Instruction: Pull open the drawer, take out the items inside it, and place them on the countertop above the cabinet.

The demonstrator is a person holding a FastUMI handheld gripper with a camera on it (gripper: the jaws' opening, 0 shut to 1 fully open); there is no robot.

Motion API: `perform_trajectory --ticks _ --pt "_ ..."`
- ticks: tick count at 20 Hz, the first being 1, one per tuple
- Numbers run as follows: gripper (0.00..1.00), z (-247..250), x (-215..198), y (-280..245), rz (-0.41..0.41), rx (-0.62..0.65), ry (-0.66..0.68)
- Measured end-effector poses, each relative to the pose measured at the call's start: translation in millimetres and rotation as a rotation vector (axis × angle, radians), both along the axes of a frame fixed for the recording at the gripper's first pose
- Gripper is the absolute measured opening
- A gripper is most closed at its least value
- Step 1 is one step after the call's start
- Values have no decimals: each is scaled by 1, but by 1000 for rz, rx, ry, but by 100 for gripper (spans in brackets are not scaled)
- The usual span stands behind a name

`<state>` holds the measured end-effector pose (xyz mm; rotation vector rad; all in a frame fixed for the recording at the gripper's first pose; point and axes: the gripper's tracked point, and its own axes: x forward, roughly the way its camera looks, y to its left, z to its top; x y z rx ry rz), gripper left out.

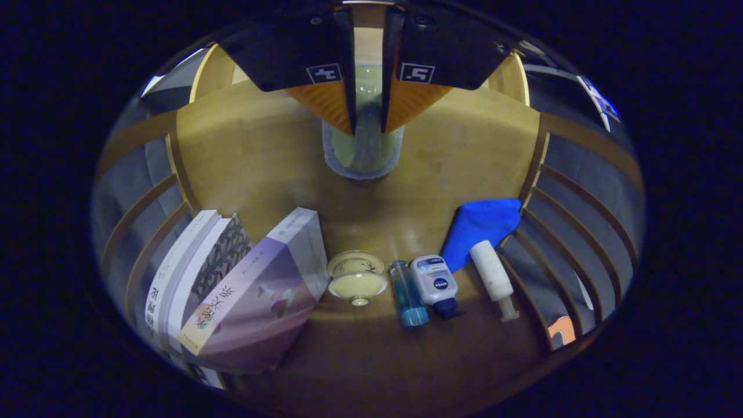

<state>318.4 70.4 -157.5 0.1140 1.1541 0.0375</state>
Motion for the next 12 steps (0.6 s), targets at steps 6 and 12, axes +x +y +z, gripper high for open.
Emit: perform_trajectory --ticks 6,12 --pt "37 1 0 8 15 22 -33" --pt "67 34 -9 27 73 37 -217"
